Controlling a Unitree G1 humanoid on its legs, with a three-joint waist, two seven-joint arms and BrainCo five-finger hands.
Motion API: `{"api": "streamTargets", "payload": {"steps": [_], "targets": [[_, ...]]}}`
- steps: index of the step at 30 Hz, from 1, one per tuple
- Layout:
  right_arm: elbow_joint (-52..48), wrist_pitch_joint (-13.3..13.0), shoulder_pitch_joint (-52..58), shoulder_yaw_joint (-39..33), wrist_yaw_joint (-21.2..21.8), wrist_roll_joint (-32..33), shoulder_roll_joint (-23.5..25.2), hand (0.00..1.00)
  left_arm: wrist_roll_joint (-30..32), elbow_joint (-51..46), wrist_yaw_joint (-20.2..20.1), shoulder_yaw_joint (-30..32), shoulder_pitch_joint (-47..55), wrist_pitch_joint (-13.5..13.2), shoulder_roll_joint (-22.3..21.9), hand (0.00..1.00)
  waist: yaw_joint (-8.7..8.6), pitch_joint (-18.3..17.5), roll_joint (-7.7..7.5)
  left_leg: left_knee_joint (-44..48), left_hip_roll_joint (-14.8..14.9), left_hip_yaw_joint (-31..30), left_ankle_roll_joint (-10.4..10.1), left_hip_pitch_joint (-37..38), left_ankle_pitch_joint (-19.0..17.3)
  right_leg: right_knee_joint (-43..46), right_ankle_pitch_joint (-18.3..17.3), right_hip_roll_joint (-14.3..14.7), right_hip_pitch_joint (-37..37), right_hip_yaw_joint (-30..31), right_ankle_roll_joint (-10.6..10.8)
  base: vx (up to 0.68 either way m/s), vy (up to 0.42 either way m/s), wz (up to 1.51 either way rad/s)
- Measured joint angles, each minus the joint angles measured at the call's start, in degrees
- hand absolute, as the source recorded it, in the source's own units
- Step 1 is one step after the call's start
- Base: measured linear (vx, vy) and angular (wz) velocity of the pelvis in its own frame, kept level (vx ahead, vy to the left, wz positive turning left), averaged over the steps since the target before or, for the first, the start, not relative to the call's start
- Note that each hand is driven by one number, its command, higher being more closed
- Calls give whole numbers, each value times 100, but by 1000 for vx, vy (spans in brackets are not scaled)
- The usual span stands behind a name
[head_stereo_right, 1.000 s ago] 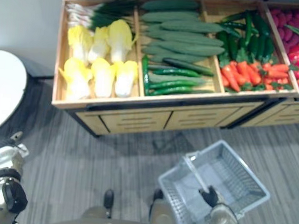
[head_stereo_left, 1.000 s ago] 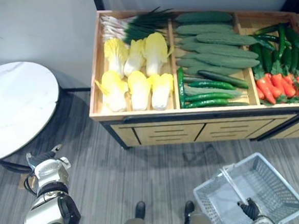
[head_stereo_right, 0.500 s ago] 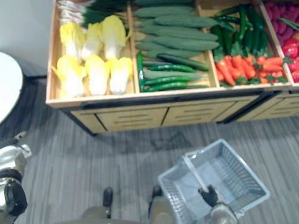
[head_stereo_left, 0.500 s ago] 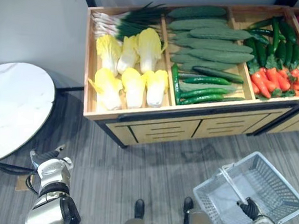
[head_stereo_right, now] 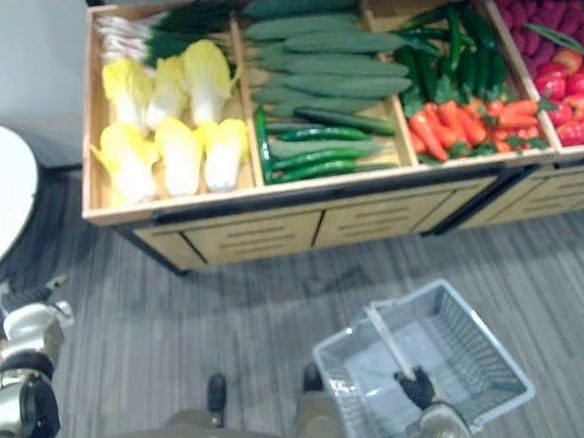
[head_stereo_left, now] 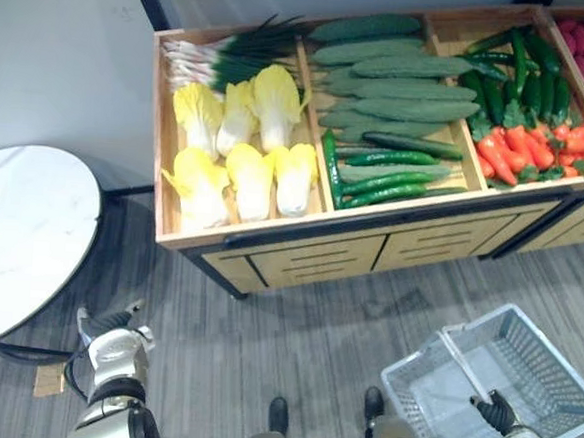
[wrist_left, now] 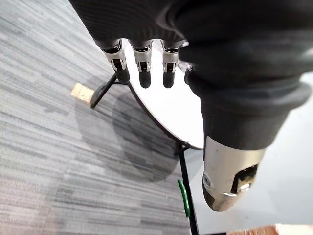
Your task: Pick vegetable in the basket
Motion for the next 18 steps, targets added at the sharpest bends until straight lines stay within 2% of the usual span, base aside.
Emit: {"api": "streamTargets", "payload": {"steps": [3, 6, 12, 15, 18], "targets": [[49, 0, -49, -81, 23, 363, 46, 100, 1, -202, -83, -119, 198, -130, -156, 0, 25, -42, -61, 0, 30, 70, 0, 101, 0, -47, 45, 5, 98, 28, -27, -15, 6, -10], [65, -17, -125, -68, 68, 774, 74, 100, 4, -493, -92, -307, 355, -353, -224, 0, 150, -81, -127, 0, 85, 300, 0, 143, 0, -183, 195, 71, 137, 133, -50, -59, -2, -19], [57, -39, -113, -75, 61, 866, 115, 100, 3, -546, -73, -505, 437, -454, -290, 0, 133, -89, -131, -2, 122, 333, 31, 159, -19, -29, 159, 62, 122, 103, -84, -82, -13, -2], [31, -39, -83, -84, 8, 930, 172, 100, 3, -551, -62, -490, 503, -455, -315, 0, 122, -92, -140, 86, 161, 426, 13, 136, -94, 440, -120, 86, -76, 94, -110, -37, -49, 4], [25, -38, 51, -86, 1, 962, 163, 100, 3, -647, -32, -288, 665, -453, -500, 0, 140, -92, -124, 1015, 279, 447, 63, -74, -676, 1107, -569, 115, -165, 95, -193, 24, -86, 2]]}}
